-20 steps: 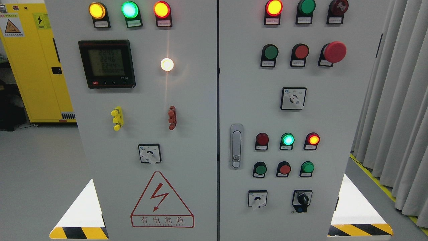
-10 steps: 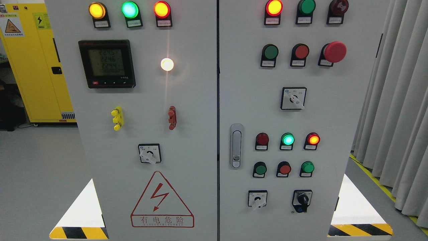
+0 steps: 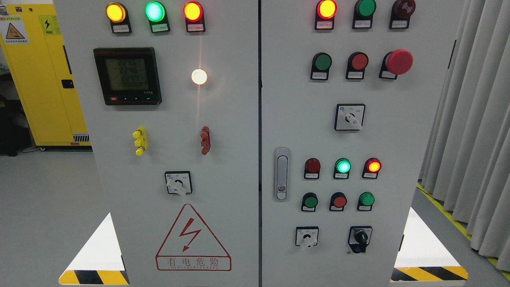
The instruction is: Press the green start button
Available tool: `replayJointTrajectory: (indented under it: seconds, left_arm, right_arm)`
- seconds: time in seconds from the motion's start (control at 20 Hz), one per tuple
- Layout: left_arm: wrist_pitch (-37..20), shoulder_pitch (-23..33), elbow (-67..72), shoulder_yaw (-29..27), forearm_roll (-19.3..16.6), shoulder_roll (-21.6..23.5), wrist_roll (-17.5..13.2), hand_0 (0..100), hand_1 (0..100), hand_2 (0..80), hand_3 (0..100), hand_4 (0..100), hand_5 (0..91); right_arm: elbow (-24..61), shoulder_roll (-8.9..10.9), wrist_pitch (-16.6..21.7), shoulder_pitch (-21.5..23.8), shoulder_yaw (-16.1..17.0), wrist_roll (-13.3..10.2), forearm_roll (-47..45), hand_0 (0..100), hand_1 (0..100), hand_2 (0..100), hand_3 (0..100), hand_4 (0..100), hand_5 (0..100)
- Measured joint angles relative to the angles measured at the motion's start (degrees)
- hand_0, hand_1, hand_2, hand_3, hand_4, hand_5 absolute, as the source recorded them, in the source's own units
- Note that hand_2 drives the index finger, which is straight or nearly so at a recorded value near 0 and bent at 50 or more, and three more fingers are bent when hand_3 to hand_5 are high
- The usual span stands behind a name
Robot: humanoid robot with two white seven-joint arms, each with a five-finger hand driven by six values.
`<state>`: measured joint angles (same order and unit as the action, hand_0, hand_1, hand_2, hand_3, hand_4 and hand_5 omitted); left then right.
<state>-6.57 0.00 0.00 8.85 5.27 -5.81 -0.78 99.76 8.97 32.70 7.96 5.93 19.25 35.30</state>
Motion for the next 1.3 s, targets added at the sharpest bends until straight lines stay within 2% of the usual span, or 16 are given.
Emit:
replayJointTrajectory:
  seconds: [0.45,0.85,1.3]
  left_arm:
    - [0.0,0.0,0.0,0.0,0.0,-0.1,0.0,12,56,0.0,0,0,0.0]
    - [-0.2,0.0,0.0,0.0,0.0,-0.2,0.0,12,56,0.0,0,0,0.0]
    - [-0.1,0.0,0.0,0.0,0.0,-0.2,0.0,12,56,0.0,0,0,0.0]
  right_arm:
    - [5.8,-0.05,0.1,-10.1,1.8,-0.3,11.7,31,59,0,68,68,61]
    - [7.8,-0.12,-0.2,-16.7,2.3,0.1,19.4,33,61,0,67,70,65]
    - [7.1,-0.98,-0.6,-21.9,0.9,0.4,23.5,38,62,0,66,69,66]
